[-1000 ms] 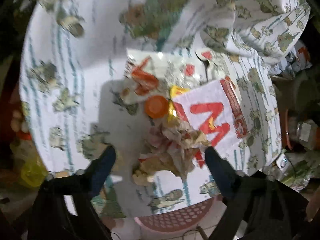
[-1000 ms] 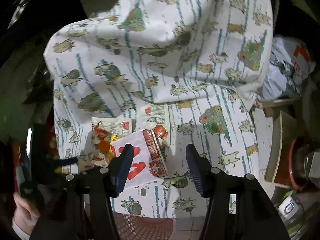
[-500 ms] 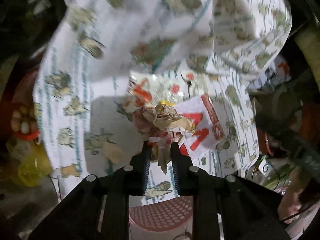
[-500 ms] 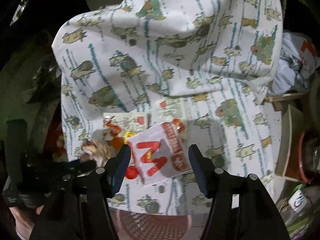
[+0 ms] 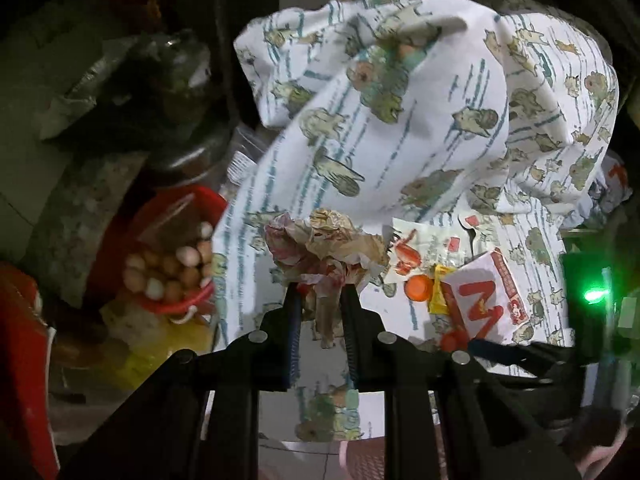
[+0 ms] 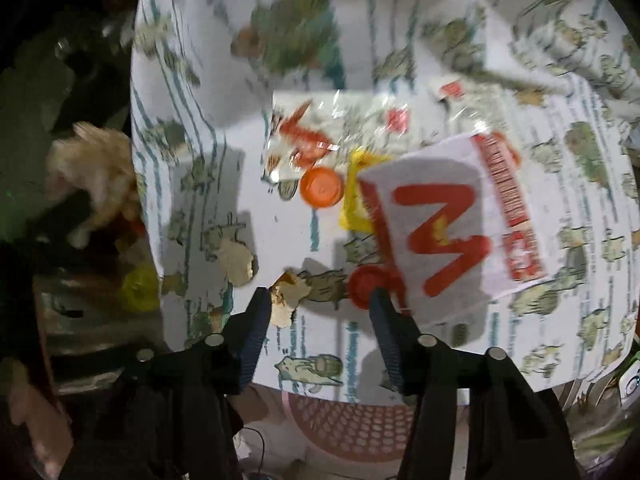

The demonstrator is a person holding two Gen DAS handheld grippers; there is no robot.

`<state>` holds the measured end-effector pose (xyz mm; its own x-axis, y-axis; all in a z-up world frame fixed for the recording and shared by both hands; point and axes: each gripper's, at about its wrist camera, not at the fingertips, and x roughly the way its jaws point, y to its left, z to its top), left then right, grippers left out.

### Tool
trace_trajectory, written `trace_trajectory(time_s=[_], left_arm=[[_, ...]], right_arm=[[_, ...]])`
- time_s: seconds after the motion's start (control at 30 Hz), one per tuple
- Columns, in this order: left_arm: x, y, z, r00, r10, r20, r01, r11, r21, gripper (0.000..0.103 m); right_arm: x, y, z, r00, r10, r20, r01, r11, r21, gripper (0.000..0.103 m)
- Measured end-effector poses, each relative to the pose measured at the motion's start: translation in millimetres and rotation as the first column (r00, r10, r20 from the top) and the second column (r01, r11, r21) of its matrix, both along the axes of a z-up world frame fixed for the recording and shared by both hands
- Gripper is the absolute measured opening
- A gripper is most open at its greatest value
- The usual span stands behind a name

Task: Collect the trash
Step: 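Lift the crumpled paper with the left gripper and carry it toward the pink basket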

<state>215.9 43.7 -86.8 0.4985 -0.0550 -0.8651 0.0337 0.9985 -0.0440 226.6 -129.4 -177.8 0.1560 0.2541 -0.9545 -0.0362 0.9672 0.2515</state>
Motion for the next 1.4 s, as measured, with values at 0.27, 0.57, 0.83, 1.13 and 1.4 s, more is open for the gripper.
trace_trajectory(time_s=[0.27,0.57,0.83,1.13,1.4], left_arm=[[-1.3,16.3,13.3,0.999,0.038,0.024,-0.037,0.999,-0.030,0.019],[-1.1,19.5,15.9,0.998,0.054,0.039,-0.053,0.998,-0.021,0.019],[-11.3,17.2,27.4,0.995,0.069,0.075,-0.067,0.997,-0.025,0.019],[-24.9,12.9,29.2,0.994,0.077,0.080,-0.074,0.997,-0.039,0.019],[-28.0,5.0,32.8,0.993,0.050,0.109,-0.053,0.998,0.024,0.019]], right_arm=[[6.7,29.6,-30.0,0.999,-0.016,-0.049,0.015,1.000,-0.004,0.039],[7.6,37.8,-30.9,1.000,-0.030,0.004,0.030,0.999,-0.020,0.014],[-12.7,16.7,2.1,0.997,-0.026,0.069,0.026,1.000,0.004,0.002],[-16.0,-10.9,3.9,0.996,-0.044,0.076,0.046,0.999,-0.018,0.002],[-28.5,-26.9,36.4,0.985,-0.030,0.170,0.033,0.999,-0.015,0.002]])
